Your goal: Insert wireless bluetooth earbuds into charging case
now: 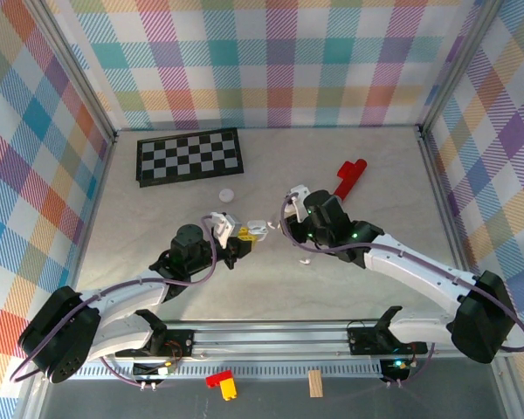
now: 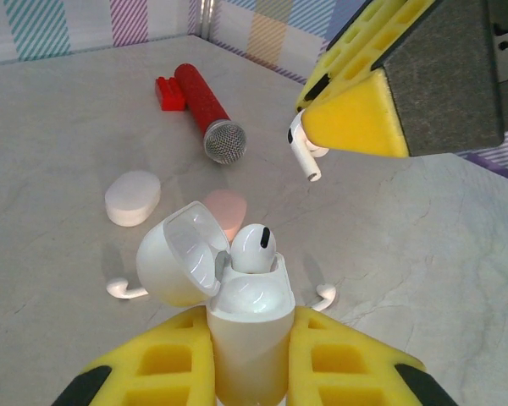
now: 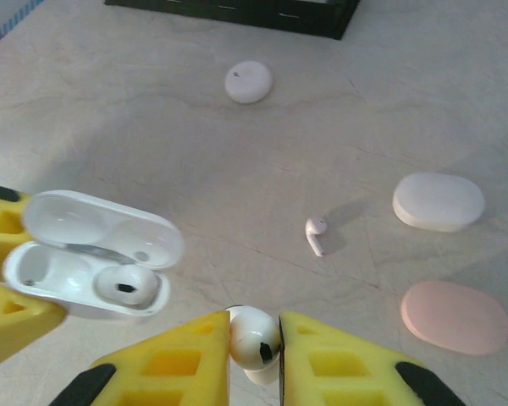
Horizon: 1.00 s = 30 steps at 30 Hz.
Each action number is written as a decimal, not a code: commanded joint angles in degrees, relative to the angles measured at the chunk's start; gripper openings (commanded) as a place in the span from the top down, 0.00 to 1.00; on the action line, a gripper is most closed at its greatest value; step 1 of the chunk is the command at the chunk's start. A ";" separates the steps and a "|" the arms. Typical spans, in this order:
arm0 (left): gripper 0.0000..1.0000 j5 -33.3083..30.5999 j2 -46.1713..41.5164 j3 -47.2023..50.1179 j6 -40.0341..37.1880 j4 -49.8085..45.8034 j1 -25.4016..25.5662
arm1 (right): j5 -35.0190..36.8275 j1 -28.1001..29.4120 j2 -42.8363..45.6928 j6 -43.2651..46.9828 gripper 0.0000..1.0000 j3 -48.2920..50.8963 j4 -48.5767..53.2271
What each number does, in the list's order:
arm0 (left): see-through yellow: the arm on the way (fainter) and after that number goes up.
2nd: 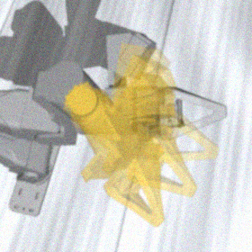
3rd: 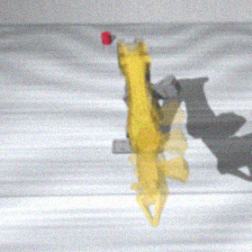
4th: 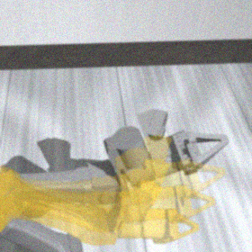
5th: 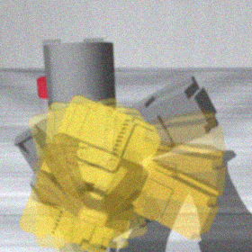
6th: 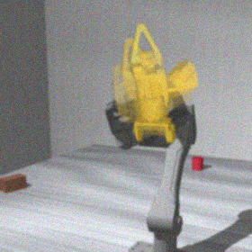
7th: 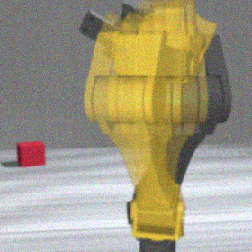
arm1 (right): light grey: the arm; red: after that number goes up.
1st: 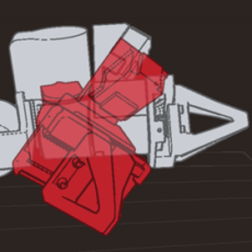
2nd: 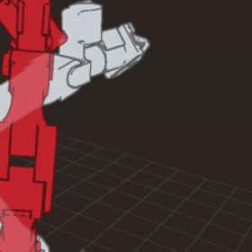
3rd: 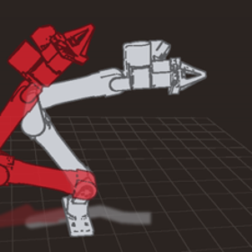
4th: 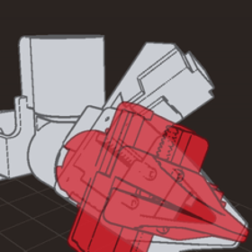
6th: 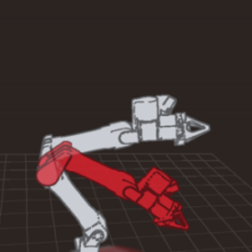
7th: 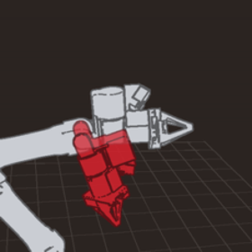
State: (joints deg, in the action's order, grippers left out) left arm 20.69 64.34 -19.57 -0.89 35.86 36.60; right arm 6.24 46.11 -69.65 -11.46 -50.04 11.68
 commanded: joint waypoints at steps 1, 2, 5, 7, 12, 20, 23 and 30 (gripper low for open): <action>0.88 1.94 -0.02 -1.96 0.39 0.61 0.23 | 0.06 1.55 -0.10 2.56 0.81 -3.25 -3.38; 0.88 2.06 -0.16 -1.96 0.44 0.62 0.27 | 0.01 2.02 -0.51 2.80 0.81 -3.70 -3.54; 0.88 2.49 -0.40 -2.05 0.34 0.53 0.40 | -0.26 3.07 -1.81 3.31 0.81 -4.59 -4.25; 0.88 2.94 -0.51 -2.05 0.11 0.28 0.40 | -0.69 3.75 -2.86 3.39 0.81 -5.63 -4.36; 0.88 3.57 -0.65 -2.20 0.26 0.18 0.49 | -0.35 5.55 -5.85 4.16 0.80 -7.59 -5.31; 0.88 1.16 -1.49 -2.05 1.05 0.41 0.51 | -0.88 6.80 -8.65 4.96 0.80 -9.21 -5.01; 0.88 0.26 -1.80 -1.78 1.85 1.21 0.49 | -0.88 6.89 -9.01 5.05 0.80 -8.91 -4.98; 0.88 -2.00 -3.23 -1.63 2.49 0.46 0.49 | -0.86 6.96 -9.02 4.89 0.80 -7.96 -5.44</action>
State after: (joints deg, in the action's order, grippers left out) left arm 19.97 62.78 -20.10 0.69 35.88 36.71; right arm 5.98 52.64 -78.30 -7.57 -57.58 8.14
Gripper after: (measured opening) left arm 0.164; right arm 0.198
